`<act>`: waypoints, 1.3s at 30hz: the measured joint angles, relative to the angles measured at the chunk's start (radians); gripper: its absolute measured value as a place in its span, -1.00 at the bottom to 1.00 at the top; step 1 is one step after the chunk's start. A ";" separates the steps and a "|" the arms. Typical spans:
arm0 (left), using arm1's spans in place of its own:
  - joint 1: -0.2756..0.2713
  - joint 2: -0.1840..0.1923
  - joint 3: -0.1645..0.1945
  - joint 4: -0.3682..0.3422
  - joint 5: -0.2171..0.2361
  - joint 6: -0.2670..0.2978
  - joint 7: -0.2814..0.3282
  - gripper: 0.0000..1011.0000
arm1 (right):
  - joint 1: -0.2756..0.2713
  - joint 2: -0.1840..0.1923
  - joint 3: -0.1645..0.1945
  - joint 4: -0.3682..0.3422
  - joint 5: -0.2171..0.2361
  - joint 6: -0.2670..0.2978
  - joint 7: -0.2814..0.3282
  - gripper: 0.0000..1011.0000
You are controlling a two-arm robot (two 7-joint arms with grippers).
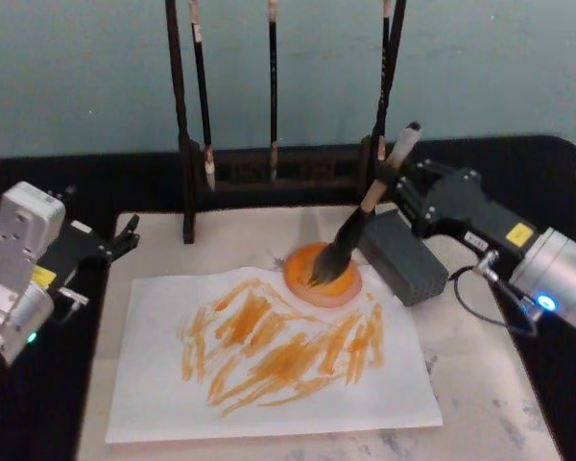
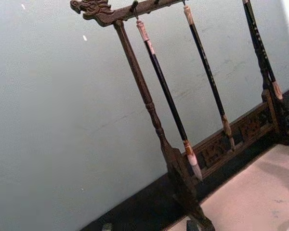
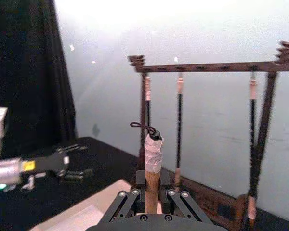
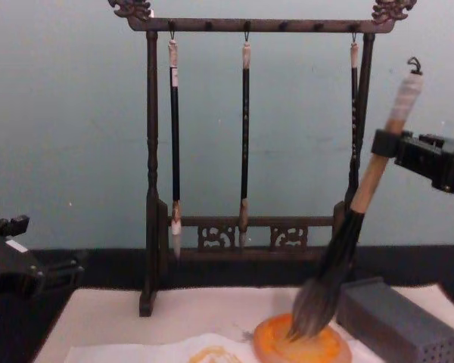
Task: Pick up the brush from the inkstone, write on the paper, then place the brush back to its original position.
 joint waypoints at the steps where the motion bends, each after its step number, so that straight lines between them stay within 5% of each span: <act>1: 0.000 0.000 0.000 0.000 0.000 0.000 0.000 0.98 | 0.006 -0.004 0.002 0.009 0.006 0.002 0.000 -0.65; 18: 0.000 0.000 0.000 0.000 0.000 0.000 0.000 0.98 | 0.150 -0.094 0.030 0.251 0.262 0.169 -0.005 -0.65; 39: 0.000 0.000 0.000 0.000 0.000 0.000 0.000 0.98 | 0.247 -0.159 0.015 0.420 0.427 0.306 -0.098 -0.65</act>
